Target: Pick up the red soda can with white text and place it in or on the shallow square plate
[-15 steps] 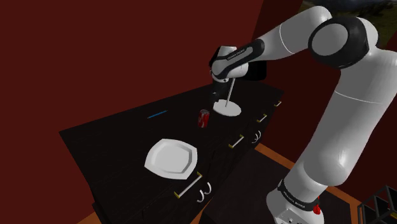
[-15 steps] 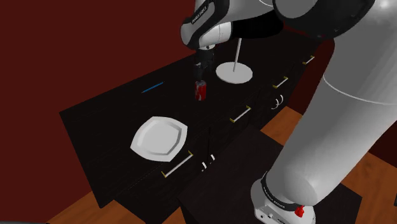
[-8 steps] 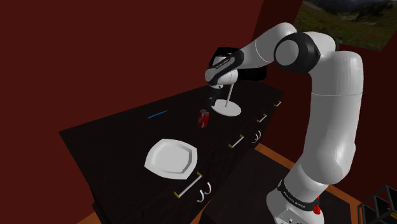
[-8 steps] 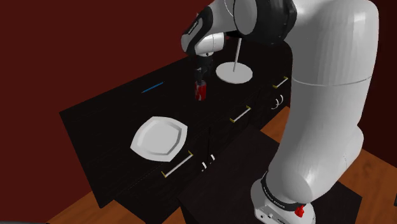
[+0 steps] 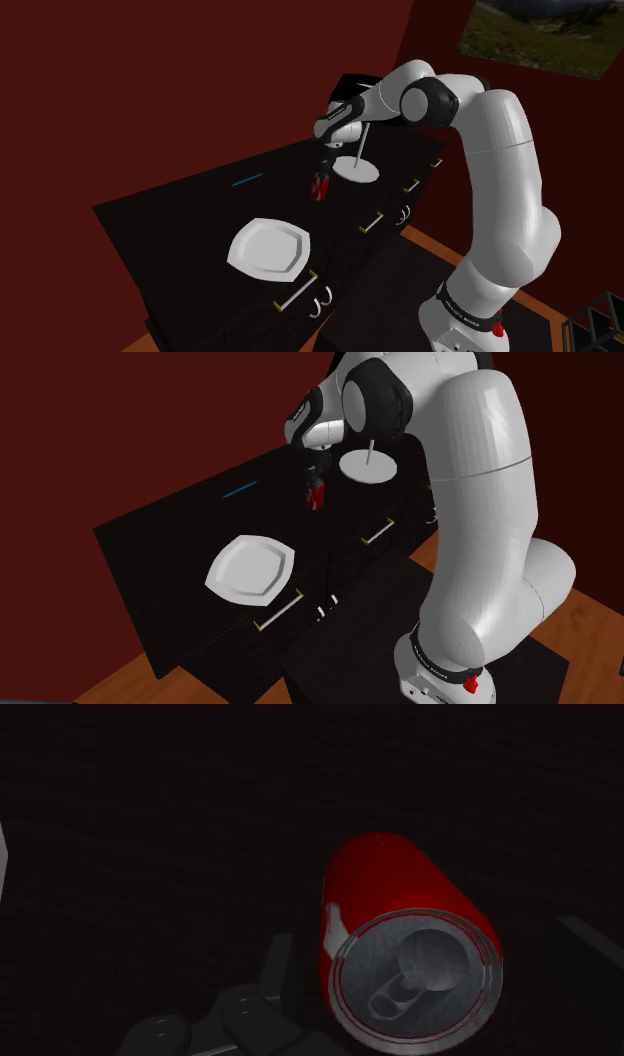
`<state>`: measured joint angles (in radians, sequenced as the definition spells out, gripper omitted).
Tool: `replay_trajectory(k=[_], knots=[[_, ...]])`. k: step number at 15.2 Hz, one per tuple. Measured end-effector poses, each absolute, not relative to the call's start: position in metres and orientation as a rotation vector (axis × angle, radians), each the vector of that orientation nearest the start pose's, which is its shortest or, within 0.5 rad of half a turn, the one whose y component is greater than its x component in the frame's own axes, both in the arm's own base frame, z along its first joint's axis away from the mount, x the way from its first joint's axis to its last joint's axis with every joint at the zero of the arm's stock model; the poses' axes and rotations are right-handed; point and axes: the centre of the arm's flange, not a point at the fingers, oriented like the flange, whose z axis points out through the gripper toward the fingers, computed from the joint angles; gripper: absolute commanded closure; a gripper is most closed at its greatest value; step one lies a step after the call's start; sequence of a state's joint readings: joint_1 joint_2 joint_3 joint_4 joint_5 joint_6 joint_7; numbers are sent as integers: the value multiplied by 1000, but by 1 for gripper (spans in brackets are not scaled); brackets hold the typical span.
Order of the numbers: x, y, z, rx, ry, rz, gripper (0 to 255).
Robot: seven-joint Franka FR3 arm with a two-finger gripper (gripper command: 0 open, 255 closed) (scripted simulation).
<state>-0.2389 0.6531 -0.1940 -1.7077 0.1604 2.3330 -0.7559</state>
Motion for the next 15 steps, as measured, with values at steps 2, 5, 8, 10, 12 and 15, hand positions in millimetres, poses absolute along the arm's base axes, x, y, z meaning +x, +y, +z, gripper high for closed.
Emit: replay_trajectory(k=[2,5,8,10,12,15], knots=[[618,-269,205,-3112,-391,18,0],[617,-269,190,-3112,-391,18,0],[617,-269,186,-3112,-391,18,0],[617,-269,186,-3113,-391,17,0],[617,-269,186,-3113,-391,17,255],[618,-269,187,-3113,-392,15,255]])
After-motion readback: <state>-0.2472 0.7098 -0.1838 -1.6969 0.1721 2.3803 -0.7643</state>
